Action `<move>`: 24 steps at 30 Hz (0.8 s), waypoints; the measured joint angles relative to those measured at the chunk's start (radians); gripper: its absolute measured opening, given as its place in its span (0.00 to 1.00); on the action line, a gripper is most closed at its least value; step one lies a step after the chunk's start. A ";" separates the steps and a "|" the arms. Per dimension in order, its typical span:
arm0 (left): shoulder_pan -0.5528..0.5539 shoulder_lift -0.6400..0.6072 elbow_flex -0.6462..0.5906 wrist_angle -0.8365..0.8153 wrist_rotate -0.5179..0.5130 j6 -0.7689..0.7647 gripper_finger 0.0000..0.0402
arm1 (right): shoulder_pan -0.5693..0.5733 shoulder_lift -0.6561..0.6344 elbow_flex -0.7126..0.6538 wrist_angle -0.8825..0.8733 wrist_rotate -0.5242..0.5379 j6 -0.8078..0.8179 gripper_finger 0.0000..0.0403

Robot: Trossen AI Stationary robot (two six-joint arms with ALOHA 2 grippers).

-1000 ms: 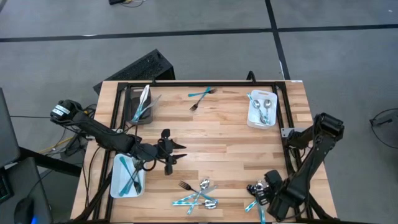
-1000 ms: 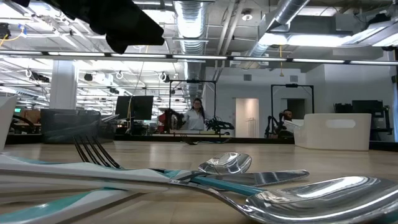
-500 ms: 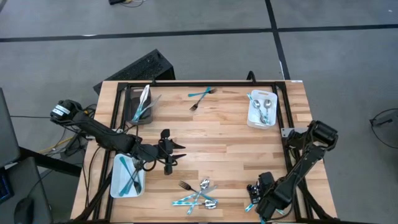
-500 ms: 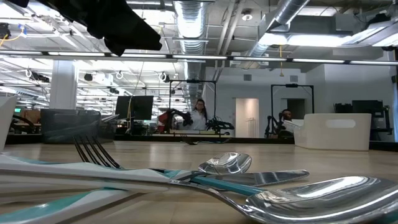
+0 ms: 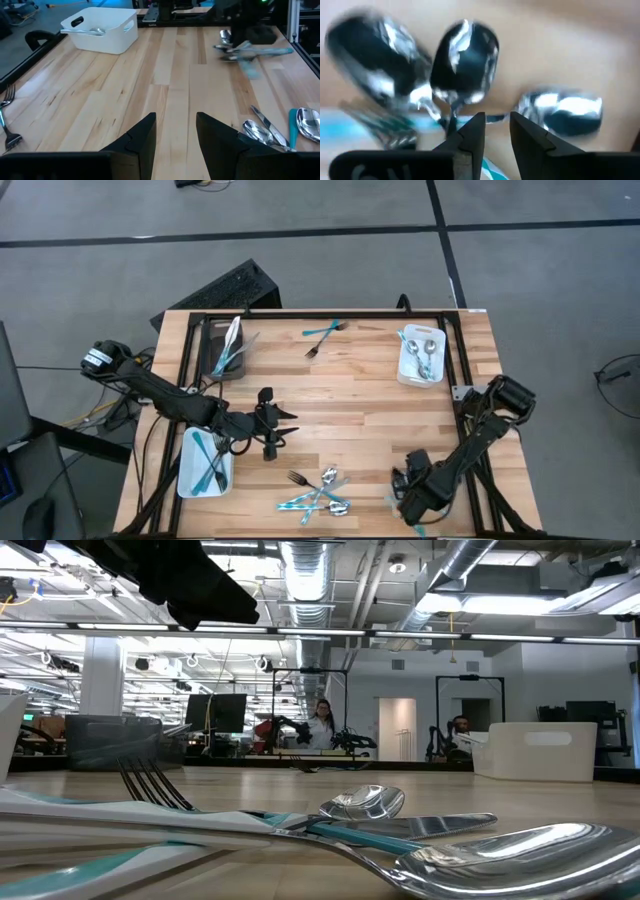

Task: Sort silverware by color (type)
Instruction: Put the blue white spoon into the right white bin

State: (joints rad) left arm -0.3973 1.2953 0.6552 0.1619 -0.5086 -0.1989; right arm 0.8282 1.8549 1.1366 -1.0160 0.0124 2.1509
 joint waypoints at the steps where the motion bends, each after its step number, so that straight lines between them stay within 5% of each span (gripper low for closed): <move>1: 0.000 0.000 0.000 0.000 0.000 0.000 0.32 | -0.016 0.000 -0.001 -0.020 0.027 -0.029 0.29; 11: 0.000 0.000 0.000 -0.022 0.000 0.005 0.32 | -0.194 0.006 0.003 -0.206 0.207 -0.443 0.29; 19: 0.000 0.000 0.000 -0.050 -0.024 -0.003 0.32 | -0.254 0.005 0.029 -0.191 0.179 -1.237 0.29; 24: 0.000 0.000 0.000 -0.051 -0.029 -0.008 0.32 | -0.292 0.005 0.029 -0.195 0.091 -1.560 0.29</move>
State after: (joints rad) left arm -0.3973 1.2953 0.6552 0.1109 -0.5373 -0.2069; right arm 0.5359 1.8599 1.1656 -1.2110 0.1039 0.5910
